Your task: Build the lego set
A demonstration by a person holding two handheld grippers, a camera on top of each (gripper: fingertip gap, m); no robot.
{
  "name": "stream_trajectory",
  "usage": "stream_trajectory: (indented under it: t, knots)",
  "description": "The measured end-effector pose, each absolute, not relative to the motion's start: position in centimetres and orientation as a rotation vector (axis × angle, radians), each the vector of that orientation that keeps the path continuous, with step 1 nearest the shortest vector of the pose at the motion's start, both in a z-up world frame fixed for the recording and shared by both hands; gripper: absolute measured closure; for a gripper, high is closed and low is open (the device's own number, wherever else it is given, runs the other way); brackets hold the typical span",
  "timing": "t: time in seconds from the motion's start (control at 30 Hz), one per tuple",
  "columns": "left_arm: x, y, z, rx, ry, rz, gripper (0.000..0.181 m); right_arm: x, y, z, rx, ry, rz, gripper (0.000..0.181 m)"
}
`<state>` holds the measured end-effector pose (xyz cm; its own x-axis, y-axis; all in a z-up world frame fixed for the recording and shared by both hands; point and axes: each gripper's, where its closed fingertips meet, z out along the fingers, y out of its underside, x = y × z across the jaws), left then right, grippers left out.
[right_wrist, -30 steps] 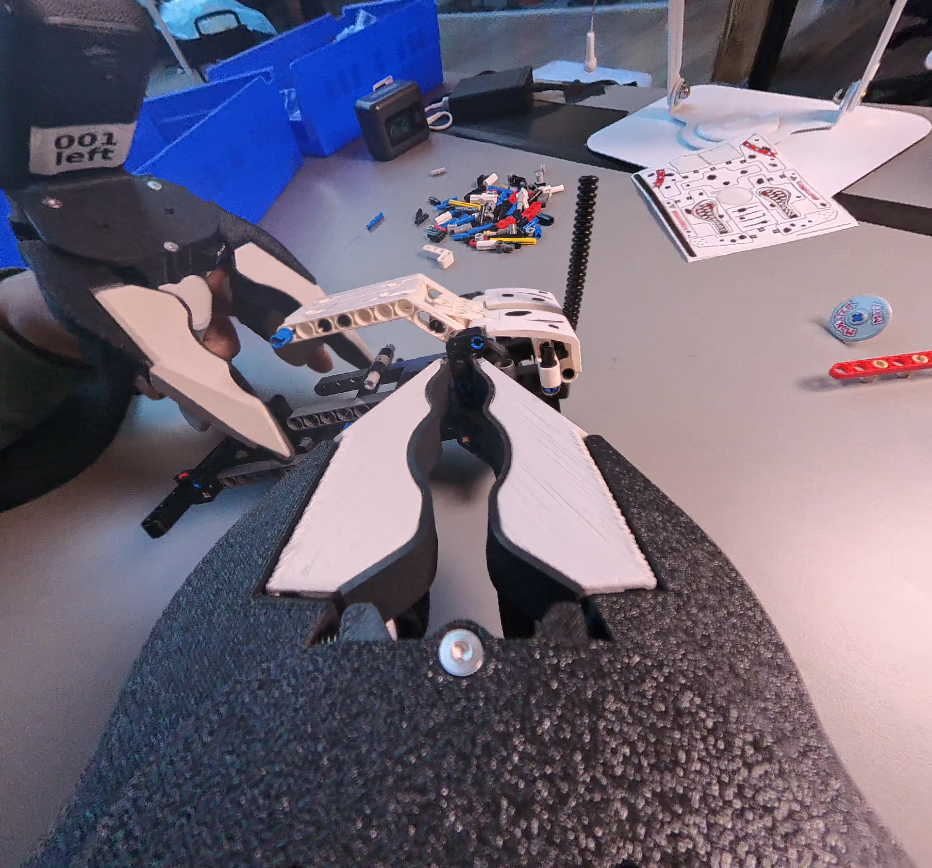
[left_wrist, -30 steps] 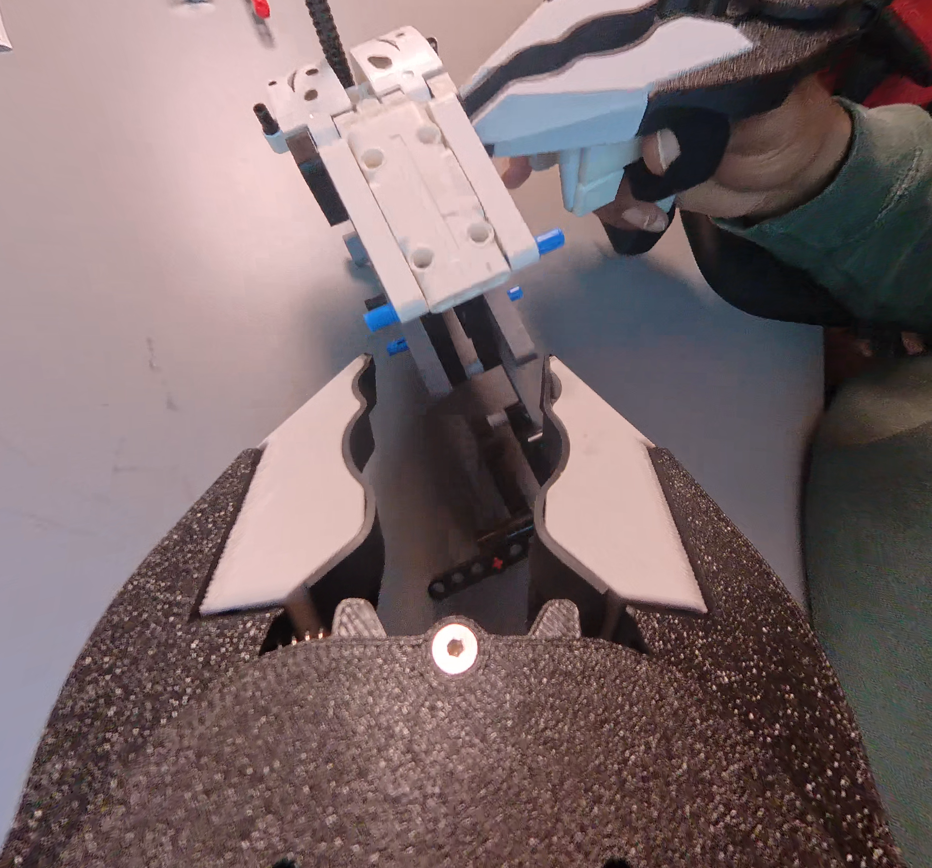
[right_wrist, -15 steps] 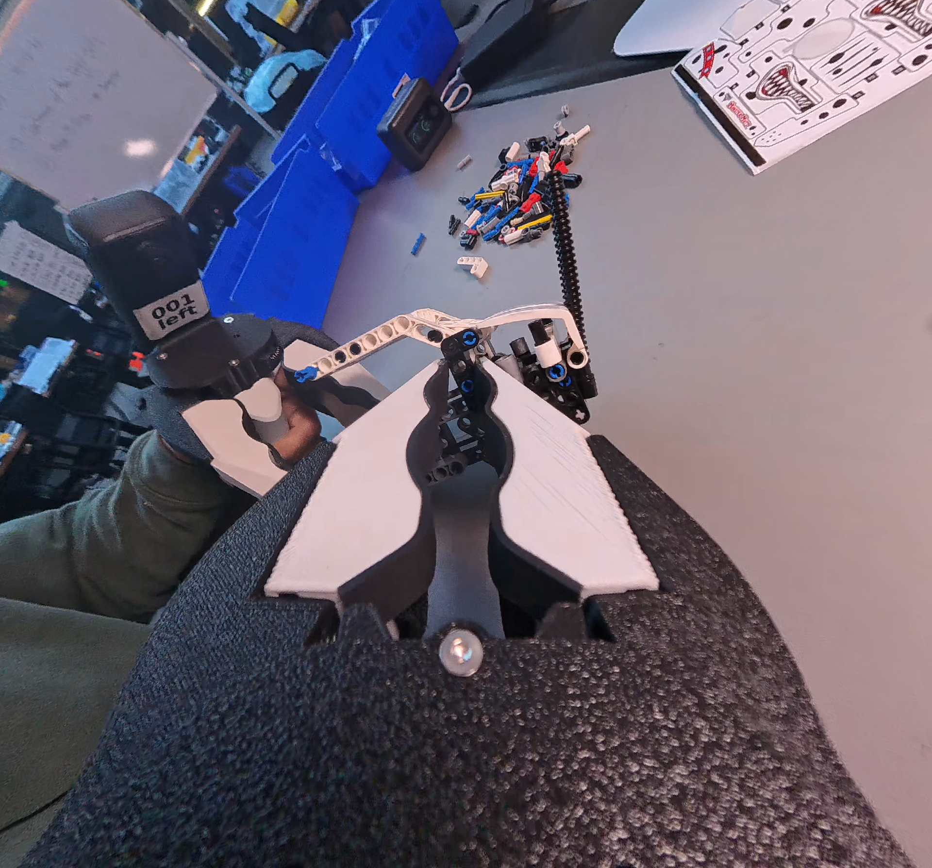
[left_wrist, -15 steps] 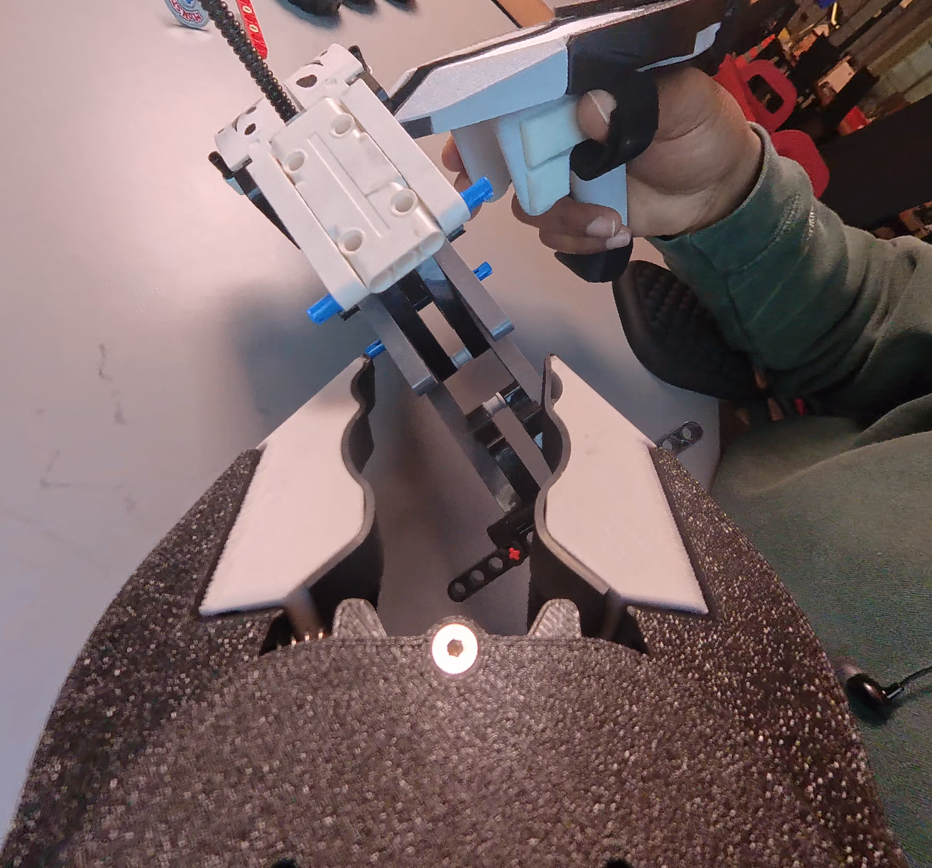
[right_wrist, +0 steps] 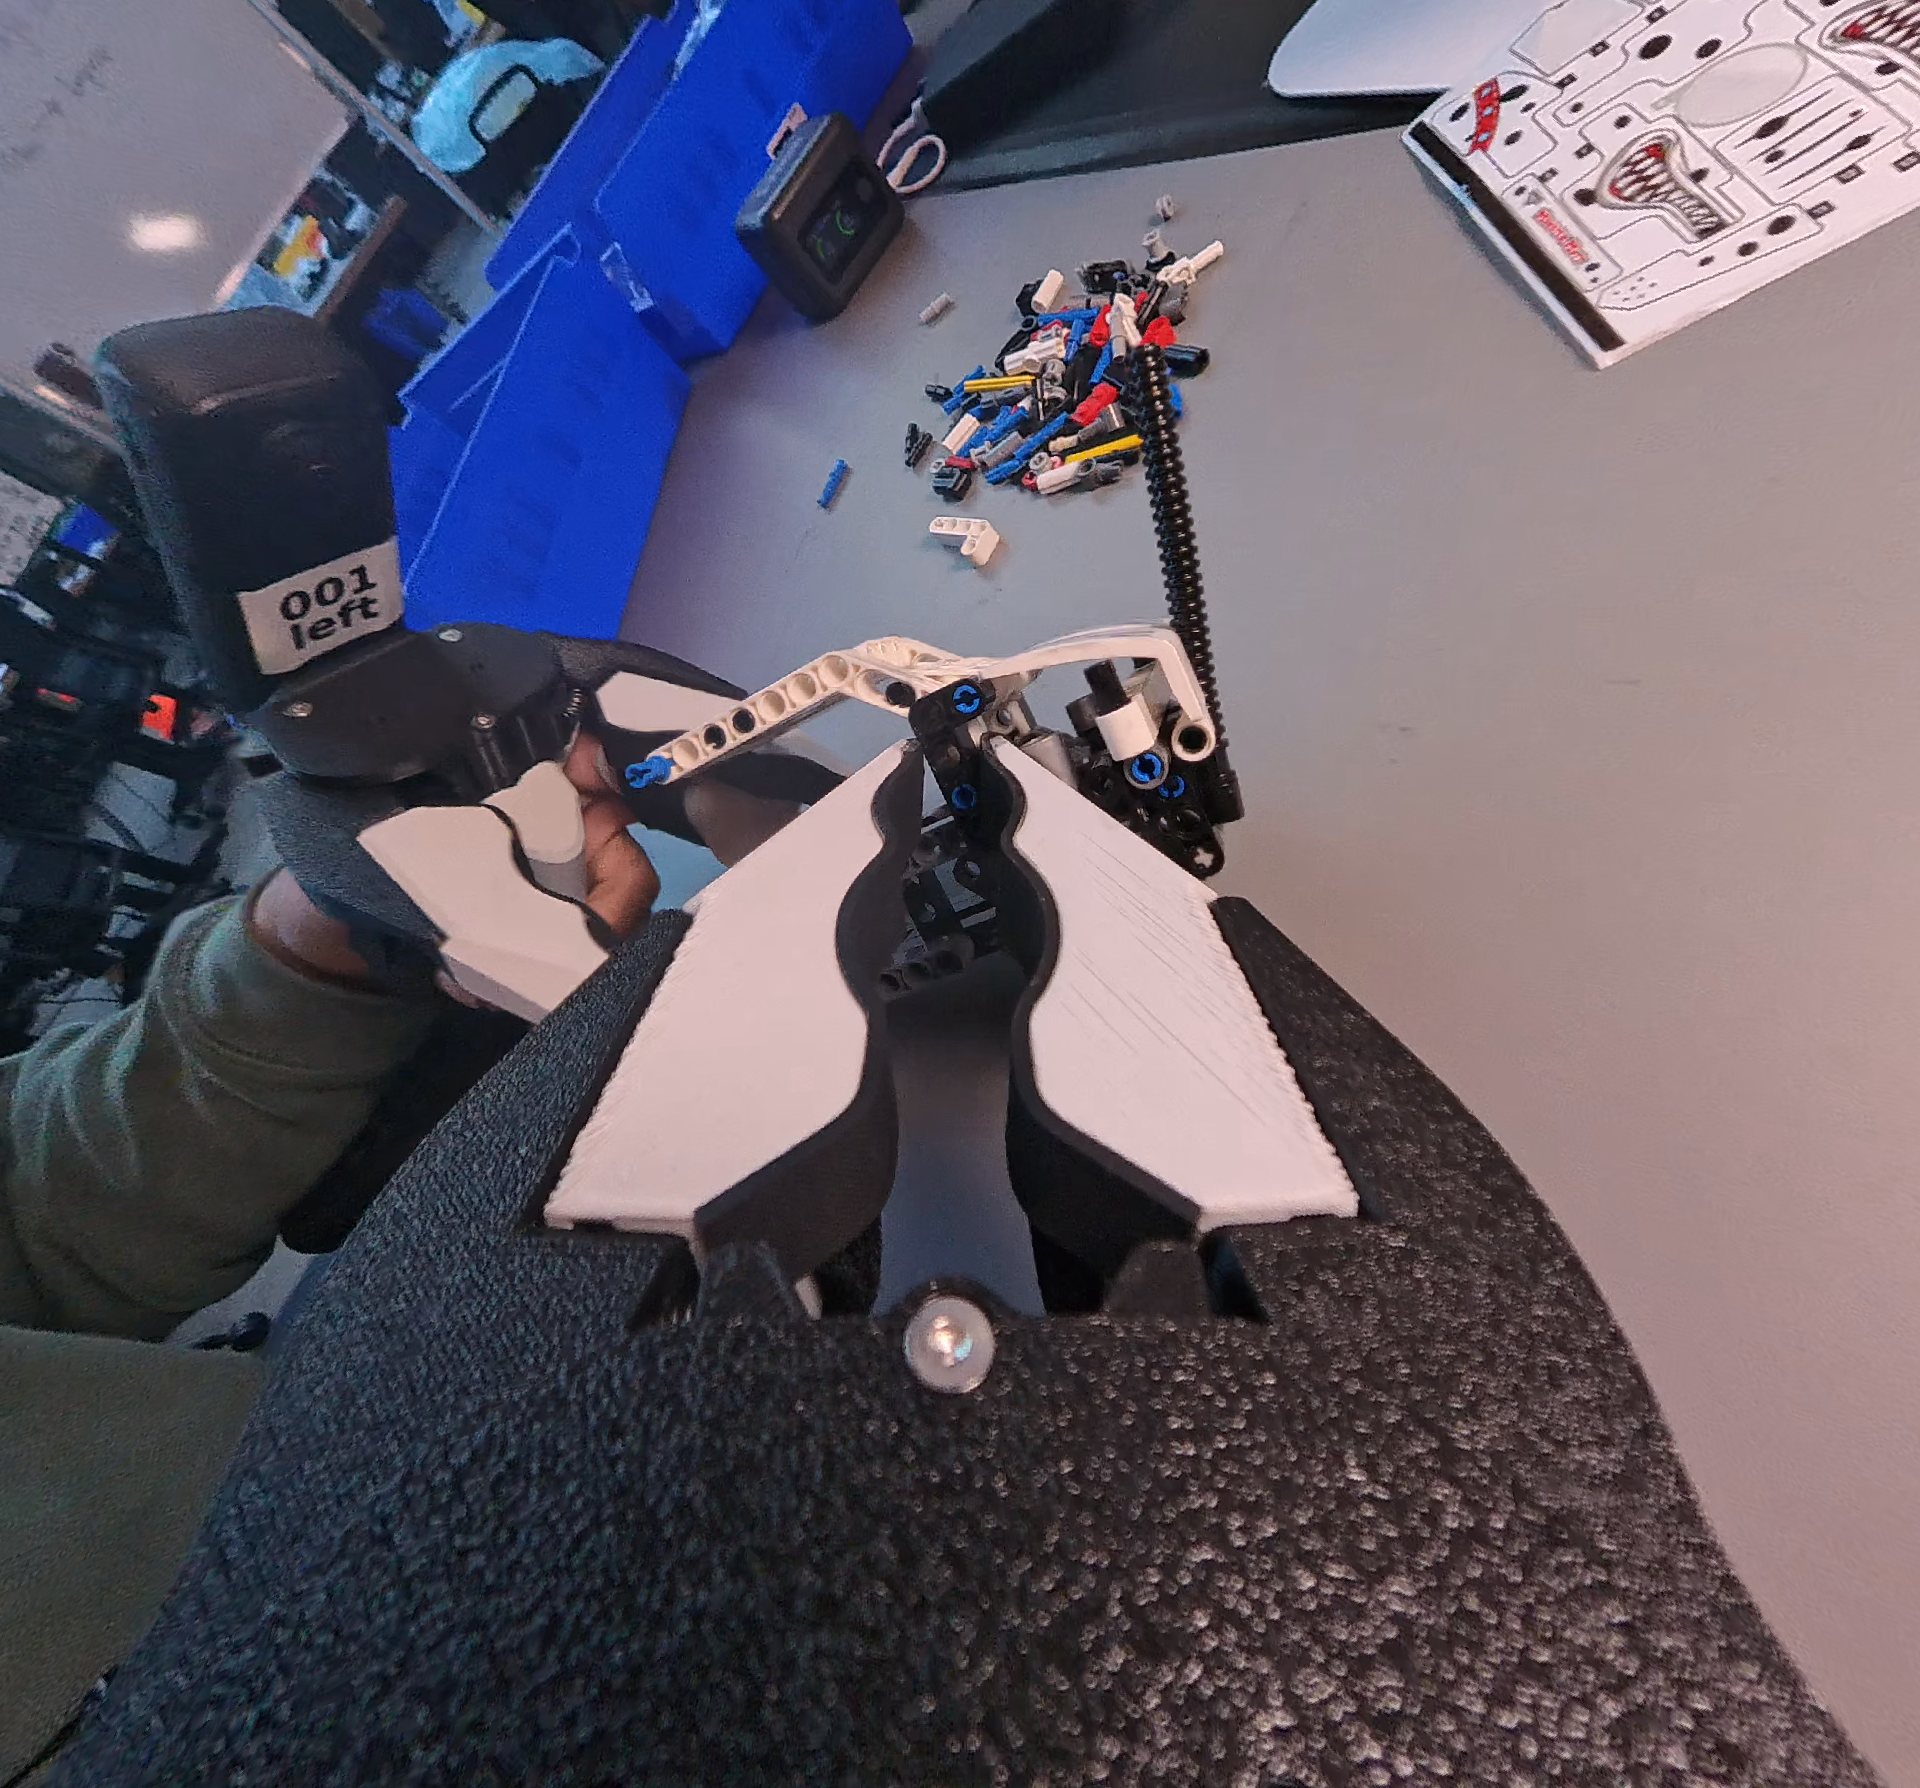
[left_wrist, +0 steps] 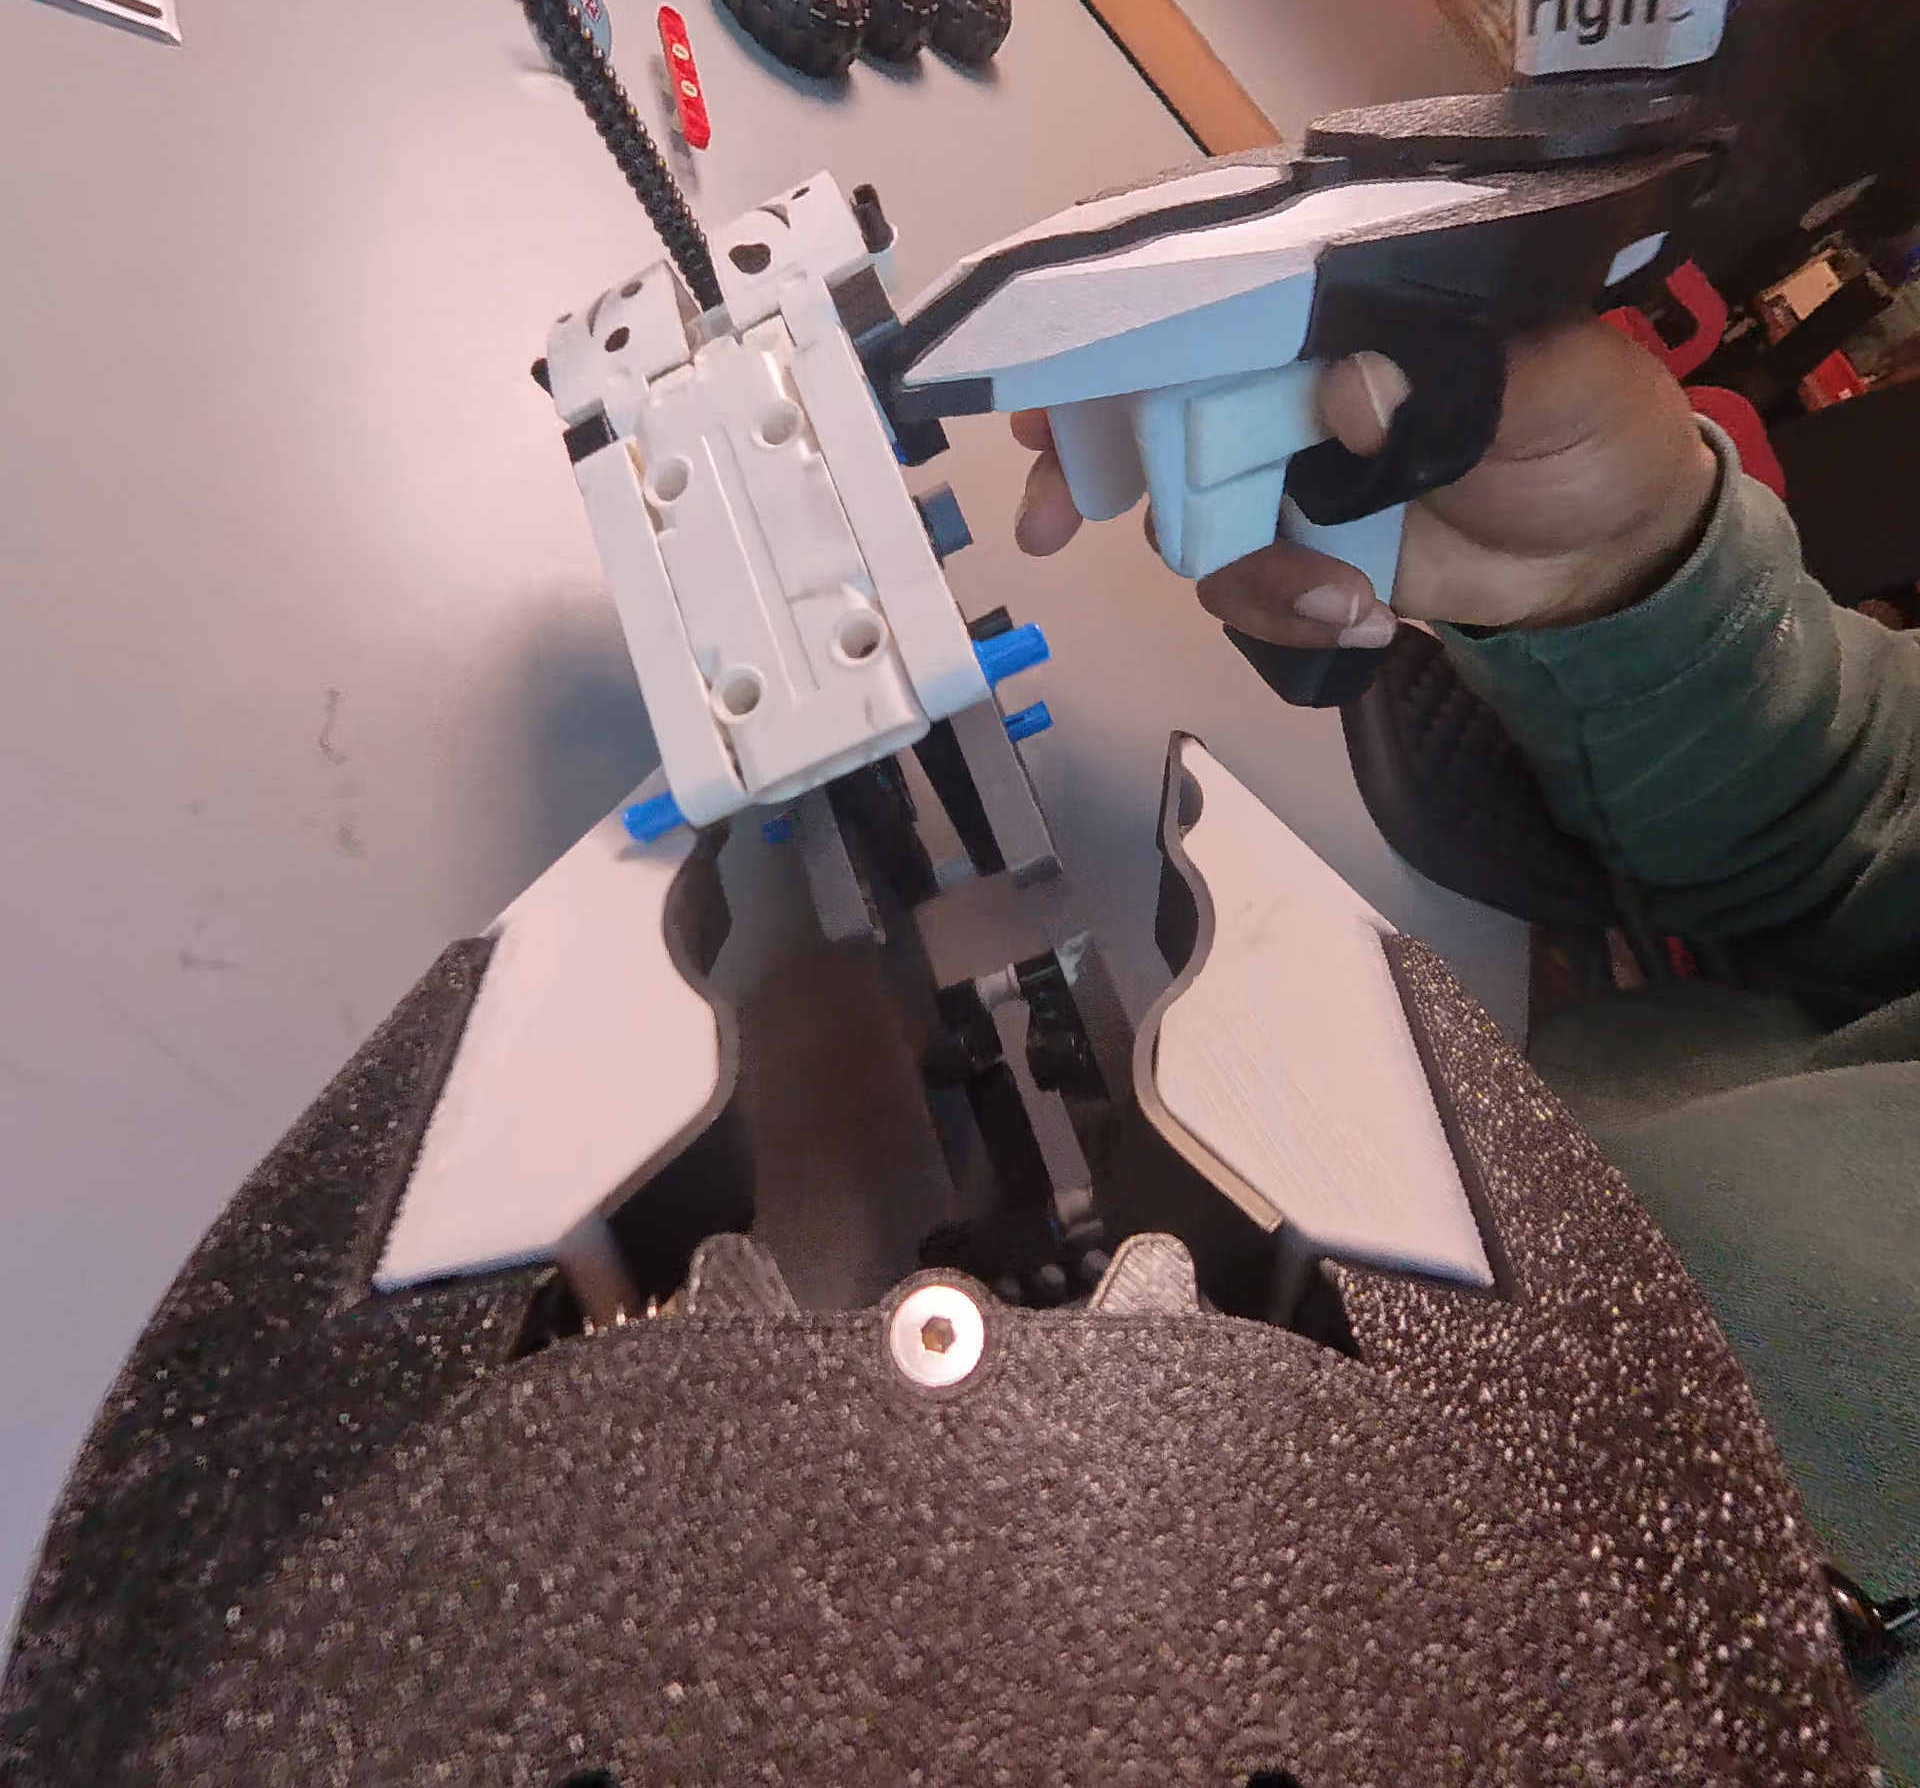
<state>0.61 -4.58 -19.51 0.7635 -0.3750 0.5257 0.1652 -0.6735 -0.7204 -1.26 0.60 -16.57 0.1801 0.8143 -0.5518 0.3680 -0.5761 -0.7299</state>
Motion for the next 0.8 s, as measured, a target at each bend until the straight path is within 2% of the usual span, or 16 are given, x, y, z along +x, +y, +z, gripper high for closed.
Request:
stream_trajectory:
  t: [0.1, 0.17, 0.3, 0.43, 0.8]
  knots:
    - [0.1, -4.4, -20.4, -2.173, 0.135, -0.837, 0.118, -1.6, 0.0, -16.2, -1.986, -1.117, 1.395, 0.171]
    - [0.0, -4.5, -20.5, -2.179, 0.122, -0.875, 0.119, -1.5, -0.2, -15.6, -1.931, -1.141, 1.419, 0.170]
    - [-0.2, -4.7, -20.8, -2.192, 0.108, -0.912, 0.122, -0.2, 0.8, -11.6, -1.730, -1.090, 1.571, 0.154]
    - [0.2, -5.1, -20.3, -2.168, 0.133, -0.961, 0.122, 2.0, 3.0, -9.7, -1.587, -1.050, 1.506, 0.142]
    - [1.4, -7.0, -16.4, -1.936, 0.295, -1.158, 0.123, 3.6, -0.1, -11.0, -1.338, -1.303, 1.387, 0.151]
